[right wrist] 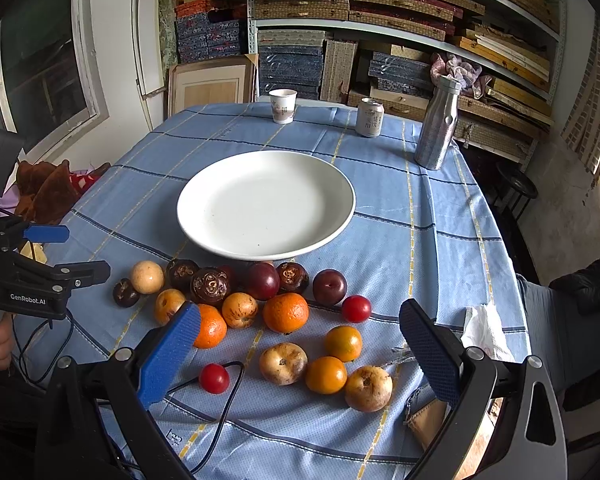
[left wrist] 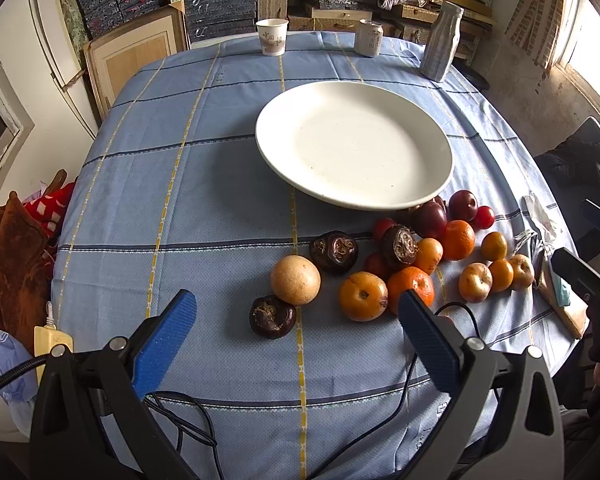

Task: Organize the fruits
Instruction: 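Grasp a dark brown mangosteen with the left tool while the right tool grasps a brown speckled pear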

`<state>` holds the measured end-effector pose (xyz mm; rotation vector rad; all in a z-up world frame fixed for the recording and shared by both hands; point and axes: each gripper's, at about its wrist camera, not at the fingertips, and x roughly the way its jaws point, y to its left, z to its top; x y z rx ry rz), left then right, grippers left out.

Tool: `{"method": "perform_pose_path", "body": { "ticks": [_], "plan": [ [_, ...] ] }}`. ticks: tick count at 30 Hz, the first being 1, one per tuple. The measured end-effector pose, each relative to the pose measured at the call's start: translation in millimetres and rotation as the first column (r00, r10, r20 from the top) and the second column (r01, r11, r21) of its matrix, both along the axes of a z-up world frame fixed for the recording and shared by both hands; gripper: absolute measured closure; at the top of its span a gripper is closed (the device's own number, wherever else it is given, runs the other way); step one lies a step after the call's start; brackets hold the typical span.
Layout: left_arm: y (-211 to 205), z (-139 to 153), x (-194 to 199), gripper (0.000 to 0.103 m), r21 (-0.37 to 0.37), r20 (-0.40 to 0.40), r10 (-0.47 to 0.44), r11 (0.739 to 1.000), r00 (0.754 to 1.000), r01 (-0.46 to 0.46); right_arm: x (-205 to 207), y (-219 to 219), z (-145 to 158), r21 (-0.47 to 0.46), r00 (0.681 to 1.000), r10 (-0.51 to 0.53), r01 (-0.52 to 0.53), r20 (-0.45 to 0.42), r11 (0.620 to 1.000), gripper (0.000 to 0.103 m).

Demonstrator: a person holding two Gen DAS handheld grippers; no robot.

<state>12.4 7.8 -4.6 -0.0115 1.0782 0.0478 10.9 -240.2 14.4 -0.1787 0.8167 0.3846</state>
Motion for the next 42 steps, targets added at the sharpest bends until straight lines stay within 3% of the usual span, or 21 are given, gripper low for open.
{"method": "perform_pose_path", "body": {
  "ticks": [4, 7, 10, 13, 15, 20, 27, 30, 34, 39, 42],
  "plan": [
    [1.7, -0.3, -2.6, 0.004, -0.011, -0.009, -0.004, 1.000, 1.000, 0.004, 0.2, -2.4, -3.0, 0.001, 1.000, -0.004, 0.004, -0.015, 1.000, 0.003],
    [8.8, -9.1, -2.7, 0.004, -0.066, -0.026, -0.029, 0.997, 0.999, 0.027, 4.1, -3.8, -14.2, -0.035, 0.998, -0.003, 0.001, -0.055, 0.999, 0.003],
    [21.1, -34.8, -3.0, 0.004, -0.069, -0.052, -0.036, 0.997, 0.998, 0.032, 10.5, -9.4, -30.3, -0.063, 0.996, -0.005, -0.001, -0.094, 0.998, 0.003],
    [32.3, -64.2, -2.2, 0.004, -0.046, -0.101, -0.019, 0.999, 0.995, 0.015, 15.1, -19.6, -42.9, -0.025, 0.992, -0.011, 0.008, -0.125, 1.000, 0.003],
    [39.8, -76.9, -1.9, 0.005, -0.077, -0.112, -0.011, 0.997, 0.994, 0.002, 18.4, -24.6, -48.0, -0.010, 0.988, -0.024, 0.023, -0.152, 1.000, 0.003],
    [52.1, -95.8, -0.8, 0.027, -0.135, -0.134, 0.007, 0.991, 0.991, -0.025, 21.9, -29.0, -54.2, 0.017, 0.981, -0.028, 0.032, -0.192, 0.999, 0.003],
    [43.1, -108.6, 4.0, 0.032, -0.109, -0.105, -0.049, 0.993, 0.993, 0.038, 28.0, -49.0, -53.1, 0.067, 0.976, -0.081, 0.097, -0.205, 0.993, 0.004],
    [39.5, -106.7, 7.4, 0.042, -0.108, -0.089, -0.066, 0.993, 0.994, 0.056, 28.4, -53.1, -54.4, 0.077, 0.973, -0.082, 0.100, -0.217, 0.992, 0.014],
    [40.7, -103.7, 7.0, 0.063, -0.123, -0.076, -0.079, 0.990, 0.994, 0.069, 28.8, -55.3, -59.6, 0.079, 0.968, -0.074, 0.095, -0.239, 0.992, 0.027],
    [34.7, -103.0, -6.4, 0.063, -0.113, -0.072, -0.090, 0.990, 0.993, 0.082, 31.2, -57.4, -69.8, 0.087, 0.963, -0.050, 0.076, -0.265, 0.993, 0.041],
    [31.7, -101.7, -10.9, 0.063, -0.099, -0.072, -0.087, 0.992, 0.994, 0.079, 29.8, -56.3, -80.2, 0.067, 0.959, -0.030, 0.050, -0.281, 0.996, 0.041]
  ]
}}
